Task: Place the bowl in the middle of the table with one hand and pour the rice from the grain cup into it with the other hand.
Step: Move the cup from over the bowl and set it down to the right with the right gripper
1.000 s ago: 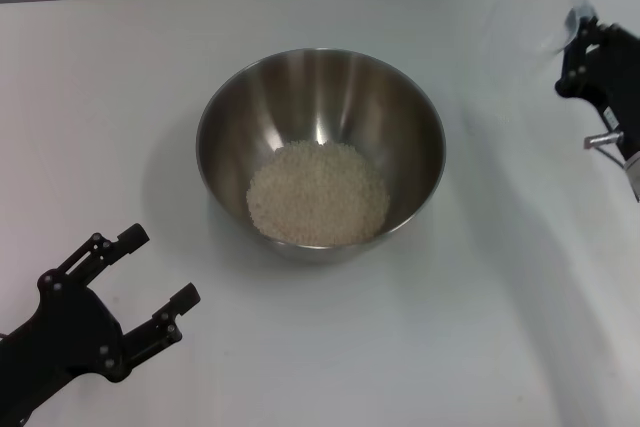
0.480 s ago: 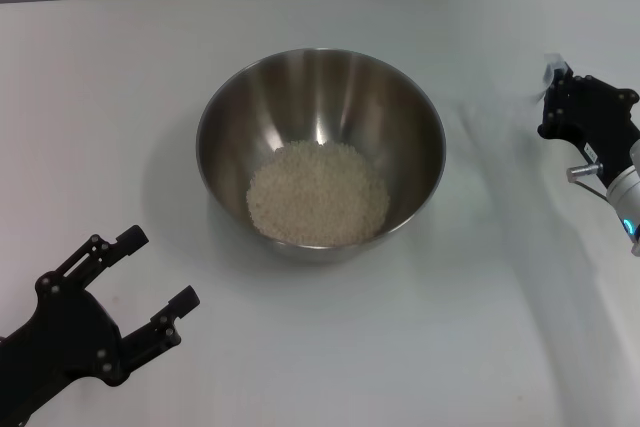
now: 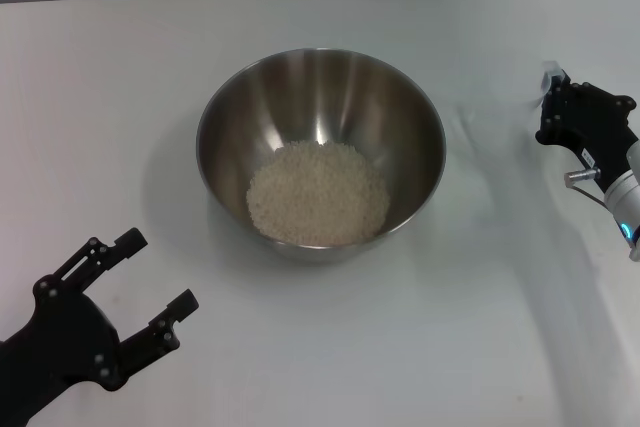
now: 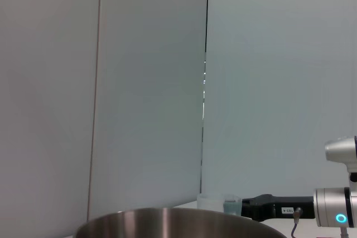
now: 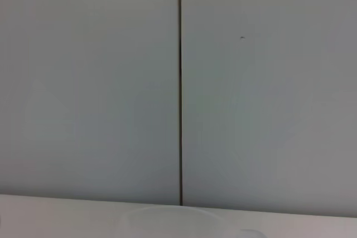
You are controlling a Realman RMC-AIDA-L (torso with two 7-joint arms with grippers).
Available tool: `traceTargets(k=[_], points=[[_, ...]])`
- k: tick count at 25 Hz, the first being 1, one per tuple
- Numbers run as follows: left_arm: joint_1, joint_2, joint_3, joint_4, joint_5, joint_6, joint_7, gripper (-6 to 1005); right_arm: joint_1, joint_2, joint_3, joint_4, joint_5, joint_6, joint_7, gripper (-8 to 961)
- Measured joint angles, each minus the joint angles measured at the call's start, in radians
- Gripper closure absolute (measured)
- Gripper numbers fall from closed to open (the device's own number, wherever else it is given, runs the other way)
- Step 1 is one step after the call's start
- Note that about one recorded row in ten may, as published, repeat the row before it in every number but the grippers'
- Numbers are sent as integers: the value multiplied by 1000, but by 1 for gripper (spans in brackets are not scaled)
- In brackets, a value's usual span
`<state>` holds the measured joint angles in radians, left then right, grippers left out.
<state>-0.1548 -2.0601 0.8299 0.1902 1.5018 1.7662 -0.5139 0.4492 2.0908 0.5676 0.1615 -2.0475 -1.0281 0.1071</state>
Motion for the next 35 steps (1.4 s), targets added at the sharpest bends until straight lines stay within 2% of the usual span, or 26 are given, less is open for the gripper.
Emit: traceTargets(k=[8, 13, 21, 27, 35], points=[[3, 0, 0, 1, 0, 3, 0, 180, 6, -2, -21, 0, -2, 1, 1, 881], [3, 0, -3, 2, 0, 5, 1, 180, 9, -3, -28, 0, -3, 1, 2, 667], [3, 0, -5, 2, 0, 6, 1, 180, 8, -6, -28, 0, -3, -3, 3, 462], [3, 0, -6, 2, 0, 6, 2, 180, 1, -6, -29, 0, -3, -1, 3, 346], [3, 0, -8, 2, 0, 0, 2, 180, -39, -7, -54, 14, -7, -17, 5, 346]])
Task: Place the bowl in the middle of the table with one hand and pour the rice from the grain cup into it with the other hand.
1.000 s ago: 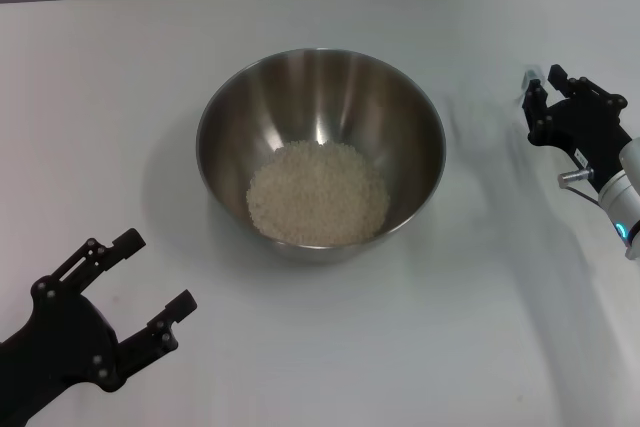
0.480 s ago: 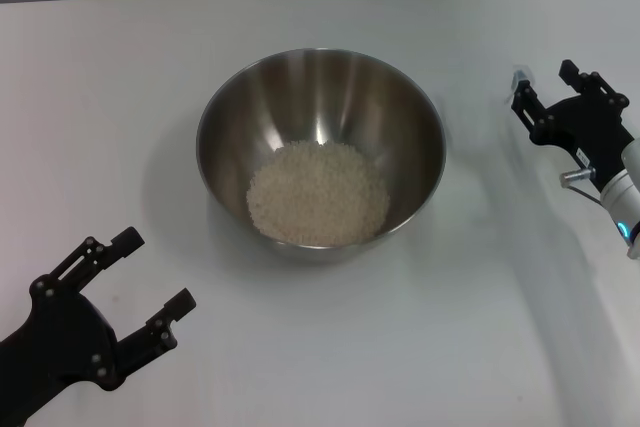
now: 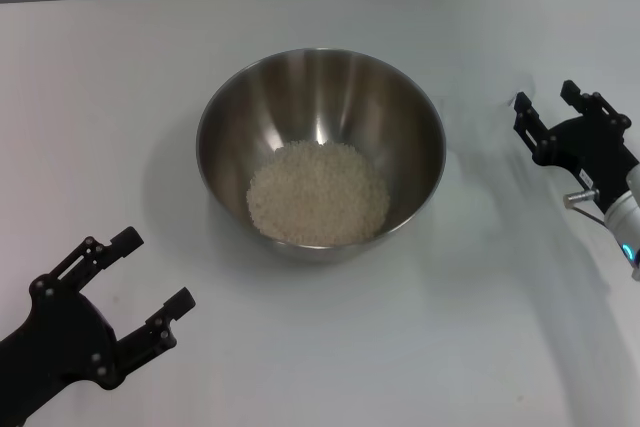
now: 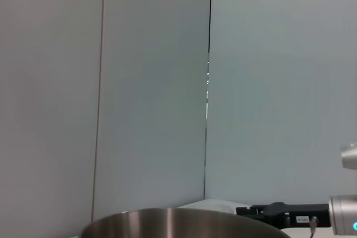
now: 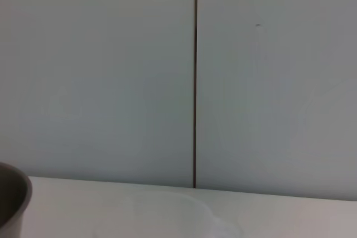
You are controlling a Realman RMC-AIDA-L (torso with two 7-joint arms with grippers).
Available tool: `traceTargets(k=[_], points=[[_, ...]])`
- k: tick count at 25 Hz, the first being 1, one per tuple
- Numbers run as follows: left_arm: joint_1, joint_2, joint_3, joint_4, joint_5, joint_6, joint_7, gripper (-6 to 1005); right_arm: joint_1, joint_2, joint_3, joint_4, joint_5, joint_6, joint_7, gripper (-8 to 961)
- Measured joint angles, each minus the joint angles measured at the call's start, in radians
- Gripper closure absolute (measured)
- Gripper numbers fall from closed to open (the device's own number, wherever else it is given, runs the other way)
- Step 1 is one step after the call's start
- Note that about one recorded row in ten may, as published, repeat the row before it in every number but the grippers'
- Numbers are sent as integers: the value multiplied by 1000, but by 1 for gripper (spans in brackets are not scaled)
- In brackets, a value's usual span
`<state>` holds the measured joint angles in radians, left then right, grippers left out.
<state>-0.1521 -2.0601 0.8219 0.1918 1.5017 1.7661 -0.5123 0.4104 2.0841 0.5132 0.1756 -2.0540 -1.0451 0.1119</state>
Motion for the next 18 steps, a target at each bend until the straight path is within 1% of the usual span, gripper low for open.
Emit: traceTargets(k=[5, 7, 8, 9, 12, 13, 14, 15, 16, 17, 18], points=[[-6, 0, 0, 0, 0, -1, -2, 180, -35, -1, -37, 6, -1, -61, 0, 346], [-6, 1, 0, 0, -1, -1, -2, 180, -59, -1, -55, 7, -1, -111, 0, 346], [-5, 1, 0, 0, -3, -2, -2, 180, -89, -1, -69, 7, -2, -169, 1, 346], [-5, 1, 0, 0, -3, -2, -2, 180, -89, -1, -69, 7, -2, -169, 1, 346], [-5, 1, 0, 1, -5, -2, -1, 180, -128, -2, -79, -3, -4, -260, 16, 346], [-7, 2, 0, 2, -5, -4, -1, 180, -143, -3, -80, -23, -9, -319, 51, 346], [-7, 2, 0, 2, -5, -4, -1, 180, -143, -3, -80, -23, -9, -319, 51, 346], [-8, 2, 0, 2, -4, -5, -1, 180, -147, -4, -80, -39, -10, -347, 79, 347], [-9, 2, 0, 2, -2, -9, -1, 180, -147, -4, -80, -76, -11, -388, 154, 347], [-9, 2, 0, 2, -2, -9, -1, 180, -147, -4, -80, -76, -11, -388, 154, 347], [-10, 2, 0, 2, -1, -10, -1, 180, -143, -4, -80, -107, -11, -408, 212, 347]])
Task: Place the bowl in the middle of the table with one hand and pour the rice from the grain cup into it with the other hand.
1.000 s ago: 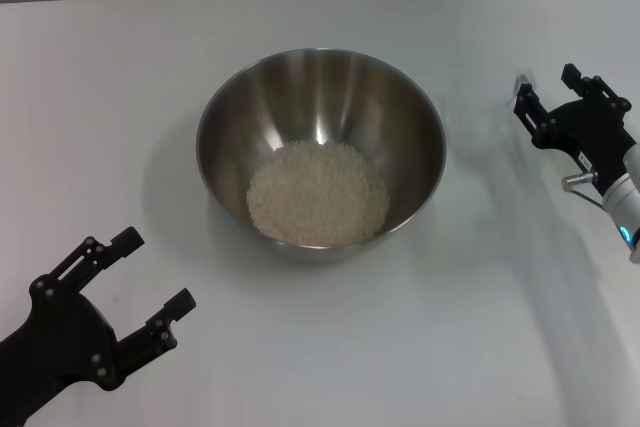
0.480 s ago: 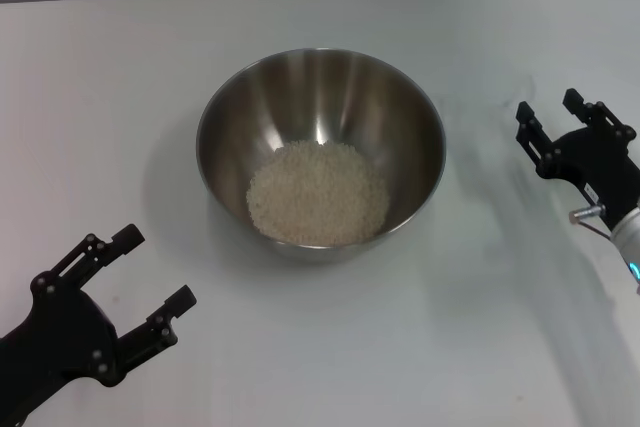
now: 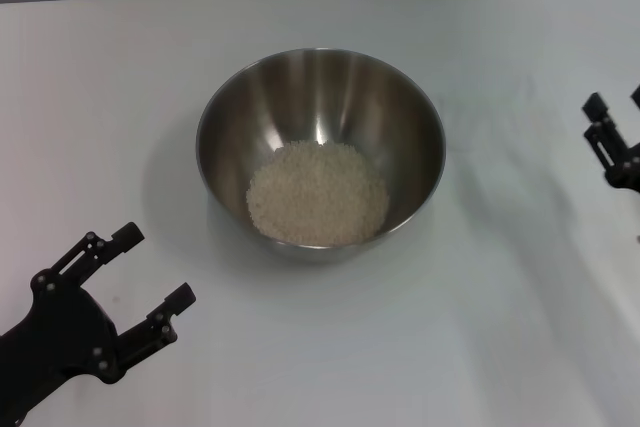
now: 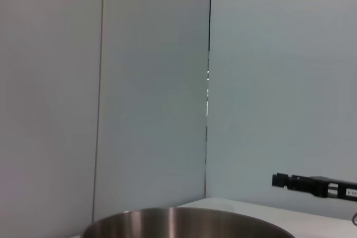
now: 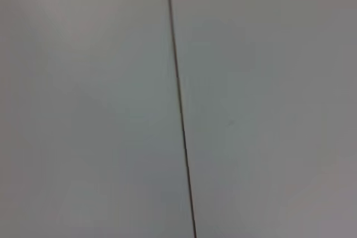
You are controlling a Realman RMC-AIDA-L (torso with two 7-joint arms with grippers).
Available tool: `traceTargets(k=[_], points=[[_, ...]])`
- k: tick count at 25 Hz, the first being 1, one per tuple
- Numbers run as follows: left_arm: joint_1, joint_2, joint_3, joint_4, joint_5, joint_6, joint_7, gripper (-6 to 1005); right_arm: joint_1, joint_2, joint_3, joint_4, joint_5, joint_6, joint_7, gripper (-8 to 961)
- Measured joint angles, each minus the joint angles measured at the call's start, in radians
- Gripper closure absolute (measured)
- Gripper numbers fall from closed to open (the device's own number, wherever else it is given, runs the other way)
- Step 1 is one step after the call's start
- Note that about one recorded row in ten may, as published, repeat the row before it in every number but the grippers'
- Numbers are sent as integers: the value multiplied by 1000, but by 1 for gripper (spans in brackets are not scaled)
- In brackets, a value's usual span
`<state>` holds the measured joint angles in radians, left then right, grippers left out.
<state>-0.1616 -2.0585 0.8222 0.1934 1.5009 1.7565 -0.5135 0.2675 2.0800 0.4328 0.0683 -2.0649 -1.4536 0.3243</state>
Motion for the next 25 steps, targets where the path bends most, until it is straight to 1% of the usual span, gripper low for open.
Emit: traceTargets(k=[9, 12, 14, 15, 16, 19, 20, 21, 22, 24, 25], points=[[1, 0, 0, 0, 1, 1, 0, 180, 7, 0, 0, -23, 0, -21, 37, 347], [2, 0, 0, 0, 1, 1, 0, 180, 7, 0, -12, -23, -2, -55, 50, 347], [2, 0, 0, 0, 1, 1, -1, 180, 8, -2, -52, -34, -14, -107, 78, 347], [2, 0, 0, 0, 0, 1, -1, 180, 16, -6, -105, -66, -39, -165, 127, 347], [2, 0, 0, 0, 0, 1, -1, 180, 16, -6, -105, -66, -39, -165, 127, 347], [2, 0, 0, 0, 1, 1, -1, 180, 53, -7, -191, -171, -88, -254, 257, 347], [2, 0, 0, 0, 1, 1, -1, 180, 84, -8, -255, -243, -110, -287, 323, 347], [1, 0, 0, 0, 1, 1, -2, 180, 84, -8, -255, -243, -110, -287, 323, 347], [1, 0, 0, 0, 1, 1, -2, 180, 98, -10, -290, -275, -117, -294, 344, 348], [1, 0, 0, 0, 1, 1, -1, 180, 122, -13, -367, -329, -122, -297, 372, 349], [-1, 0, 0, 0, 1, 1, -1, 180, 143, -18, -433, -369, -126, -290, 395, 349]])
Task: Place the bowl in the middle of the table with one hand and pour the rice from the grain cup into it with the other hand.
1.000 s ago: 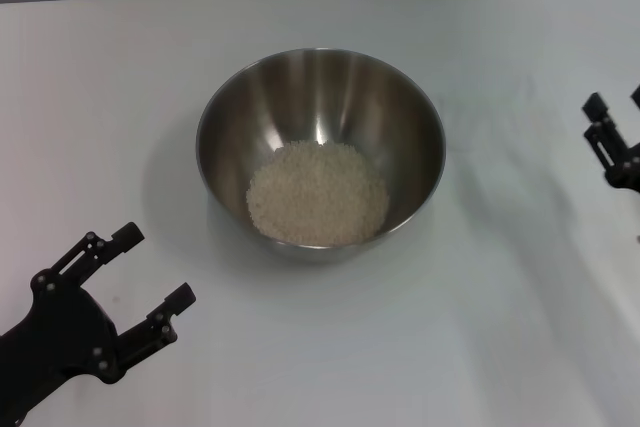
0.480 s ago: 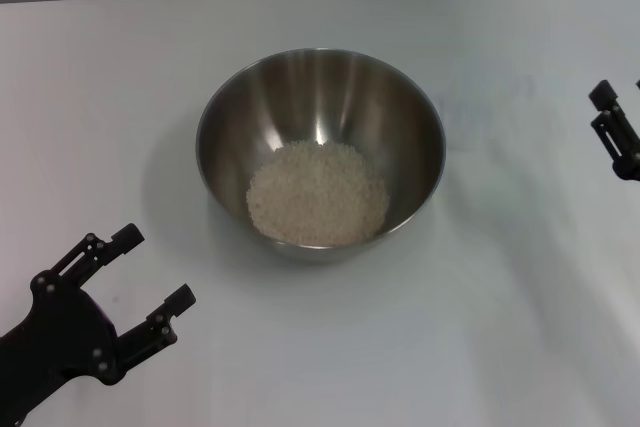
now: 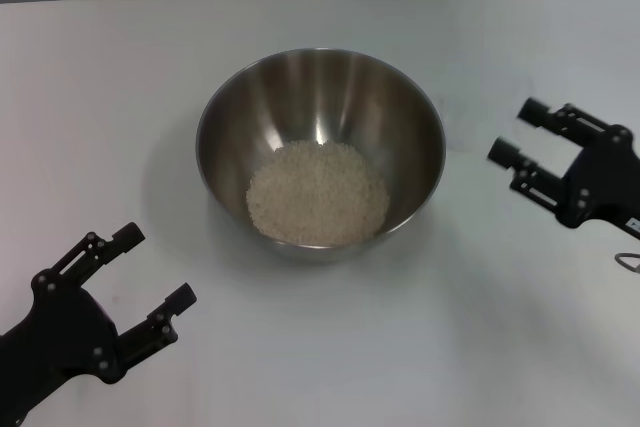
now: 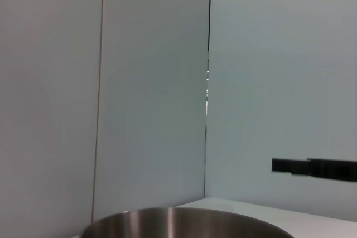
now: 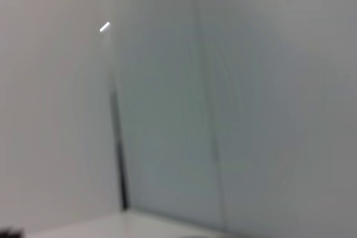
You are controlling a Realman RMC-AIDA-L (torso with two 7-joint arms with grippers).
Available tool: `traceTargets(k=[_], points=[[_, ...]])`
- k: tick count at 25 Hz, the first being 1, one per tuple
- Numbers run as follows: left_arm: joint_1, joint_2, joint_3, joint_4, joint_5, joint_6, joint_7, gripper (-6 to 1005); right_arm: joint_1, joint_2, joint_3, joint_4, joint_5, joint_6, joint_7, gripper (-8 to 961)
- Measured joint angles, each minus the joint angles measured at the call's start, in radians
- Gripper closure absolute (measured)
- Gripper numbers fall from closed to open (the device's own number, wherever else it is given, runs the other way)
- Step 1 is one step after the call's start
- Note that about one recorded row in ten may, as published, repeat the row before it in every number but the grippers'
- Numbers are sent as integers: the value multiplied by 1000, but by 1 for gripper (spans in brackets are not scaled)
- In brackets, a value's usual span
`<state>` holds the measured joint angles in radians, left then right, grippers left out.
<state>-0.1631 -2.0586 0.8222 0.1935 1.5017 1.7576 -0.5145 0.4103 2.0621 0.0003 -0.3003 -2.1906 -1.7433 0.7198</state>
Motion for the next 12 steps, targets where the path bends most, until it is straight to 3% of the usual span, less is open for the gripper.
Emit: traceTargets(k=[8, 12], points=[[-17, 0, 3, 15, 0, -1, -7, 180, 61, -24, -168, -61, -4, 27, 59, 351], [-22, 1, 5, 15, 0, -3, -9, 180, 73, -29, -199, -78, -5, 33, 91, 351]])
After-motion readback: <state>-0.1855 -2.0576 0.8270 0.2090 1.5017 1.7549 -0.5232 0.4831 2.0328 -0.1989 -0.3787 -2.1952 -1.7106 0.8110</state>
